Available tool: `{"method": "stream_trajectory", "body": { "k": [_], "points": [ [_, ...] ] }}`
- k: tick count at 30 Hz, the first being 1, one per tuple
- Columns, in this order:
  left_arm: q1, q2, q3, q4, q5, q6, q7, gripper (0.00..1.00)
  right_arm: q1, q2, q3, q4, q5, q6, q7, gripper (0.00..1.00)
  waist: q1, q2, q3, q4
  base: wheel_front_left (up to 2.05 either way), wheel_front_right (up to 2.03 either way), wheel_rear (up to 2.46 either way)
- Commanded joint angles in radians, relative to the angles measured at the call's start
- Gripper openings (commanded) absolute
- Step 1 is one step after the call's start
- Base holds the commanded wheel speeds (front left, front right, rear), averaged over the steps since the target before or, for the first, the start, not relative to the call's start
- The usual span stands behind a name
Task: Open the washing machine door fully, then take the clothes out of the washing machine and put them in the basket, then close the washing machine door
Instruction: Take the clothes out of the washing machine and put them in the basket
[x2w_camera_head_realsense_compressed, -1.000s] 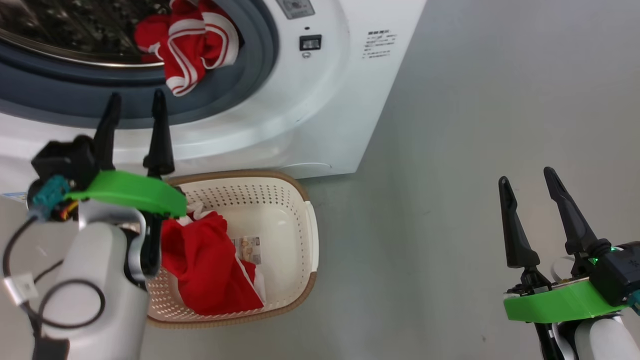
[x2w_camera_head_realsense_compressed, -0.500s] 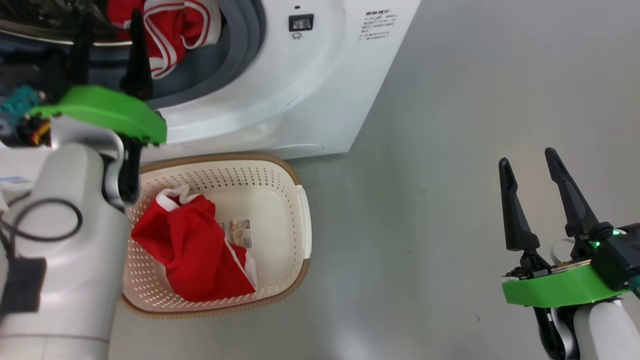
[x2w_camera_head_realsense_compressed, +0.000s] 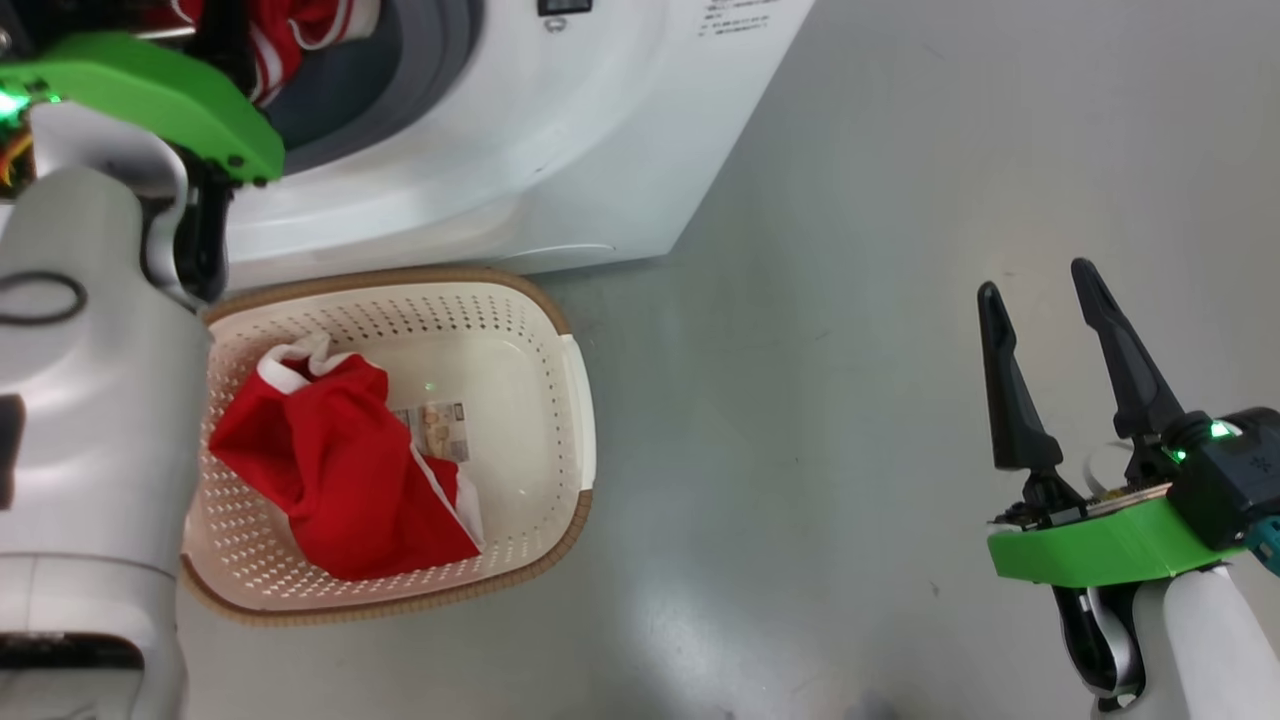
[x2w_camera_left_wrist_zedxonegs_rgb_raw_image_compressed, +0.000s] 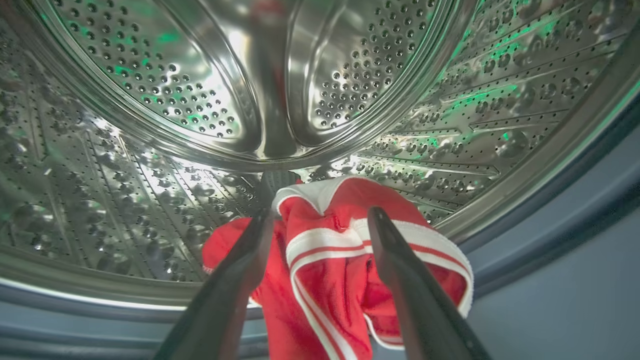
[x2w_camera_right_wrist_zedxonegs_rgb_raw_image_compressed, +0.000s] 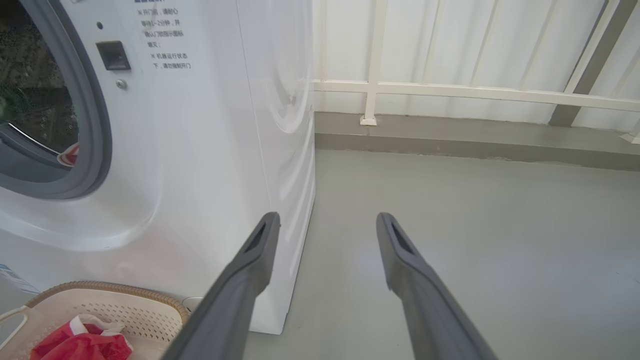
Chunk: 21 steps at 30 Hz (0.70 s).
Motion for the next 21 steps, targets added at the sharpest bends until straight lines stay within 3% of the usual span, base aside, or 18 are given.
{"method": "stream_trajectory", "body": {
  "k": [1, 6, 21],
  "points": [
    [-0.020, 0.037, 0.012, -0.014, -0.007, -0.011, 0.003, 1.00, -0.010, -0.011, 0.025, -0.020, 0.010, 0.006, -0.006, 1.00, 0.0000, -0.0001, 0.011, -0.011, 0.00, 0.00, 0.00],
    [-0.070, 0.046, 0.003, 0.060, -0.015, -0.018, 0.052, 1.00, -0.024, -0.011, 0.039, -0.012, 0.012, 0.006, -0.006, 1.00, 0.0000, -0.0001, 0.026, -0.025, 0.00, 0.00, 0.00],
    [-0.141, 0.080, -0.041, 0.217, 0.008, 0.036, 0.182, 1.00, -0.037, -0.011, 0.061, 0.003, 0.022, 0.006, -0.006, 1.00, 0.0000, -0.0001, 0.027, -0.040, 0.00, 0.00, 0.00]
  ]
}}
